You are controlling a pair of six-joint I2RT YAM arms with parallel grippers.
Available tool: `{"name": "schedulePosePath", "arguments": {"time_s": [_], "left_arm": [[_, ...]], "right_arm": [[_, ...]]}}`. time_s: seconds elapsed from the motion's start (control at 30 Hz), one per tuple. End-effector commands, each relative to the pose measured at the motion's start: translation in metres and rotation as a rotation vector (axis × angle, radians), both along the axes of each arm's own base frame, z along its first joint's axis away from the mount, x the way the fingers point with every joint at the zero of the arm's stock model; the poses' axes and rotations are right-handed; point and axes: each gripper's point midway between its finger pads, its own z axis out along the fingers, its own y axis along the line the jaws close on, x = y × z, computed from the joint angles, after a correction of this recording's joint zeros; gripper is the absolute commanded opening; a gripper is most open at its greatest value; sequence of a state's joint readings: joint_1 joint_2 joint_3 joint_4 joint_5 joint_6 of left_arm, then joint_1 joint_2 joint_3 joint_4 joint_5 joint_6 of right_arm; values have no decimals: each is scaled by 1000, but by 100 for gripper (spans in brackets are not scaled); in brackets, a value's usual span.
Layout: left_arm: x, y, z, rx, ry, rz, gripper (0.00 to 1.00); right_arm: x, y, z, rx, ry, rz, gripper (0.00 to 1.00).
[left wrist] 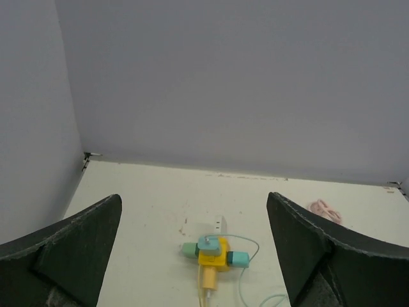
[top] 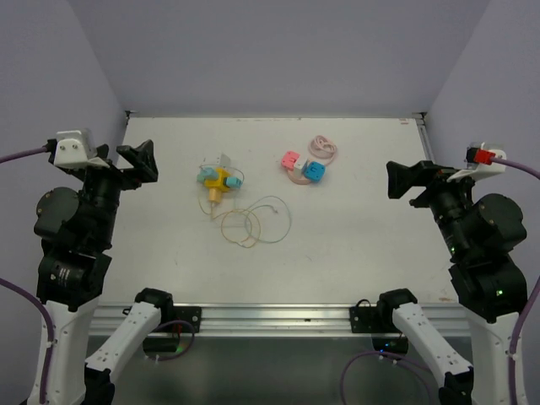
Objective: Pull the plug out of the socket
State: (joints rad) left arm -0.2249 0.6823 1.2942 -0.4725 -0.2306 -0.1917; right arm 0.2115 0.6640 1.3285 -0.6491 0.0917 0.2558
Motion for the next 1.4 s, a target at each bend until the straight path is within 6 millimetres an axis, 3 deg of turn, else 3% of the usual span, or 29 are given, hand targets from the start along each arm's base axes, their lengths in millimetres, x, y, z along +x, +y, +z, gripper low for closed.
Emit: {"name": "schedulePosePath", "arguments": {"time_s": [0.0,0.23,0.4,0.67,0.9,1.23,1.37], "left_arm": [[10,-11,-11,-2,39,-44,100],[30,-22,-40,-6,137,-78,99],[48,-29,-74,-2,263,-81,100],[82,-45,-160,8,536,-105,99],[117,-72,-229,-18,701,-187,100],[176,-84,-289,-7,795,-168,99],[196,-87,-304,6,808,-167,97]], "right_arm": [[-1,6,9,23,-48,28,99],[11,16,-10,36,-5,66,99],[26,25,-41,55,73,88,99],[46,42,-98,102,271,126,99],[52,61,-116,135,292,212,99],[50,71,-134,159,351,264,99],[45,76,-144,191,368,287,99]]}}
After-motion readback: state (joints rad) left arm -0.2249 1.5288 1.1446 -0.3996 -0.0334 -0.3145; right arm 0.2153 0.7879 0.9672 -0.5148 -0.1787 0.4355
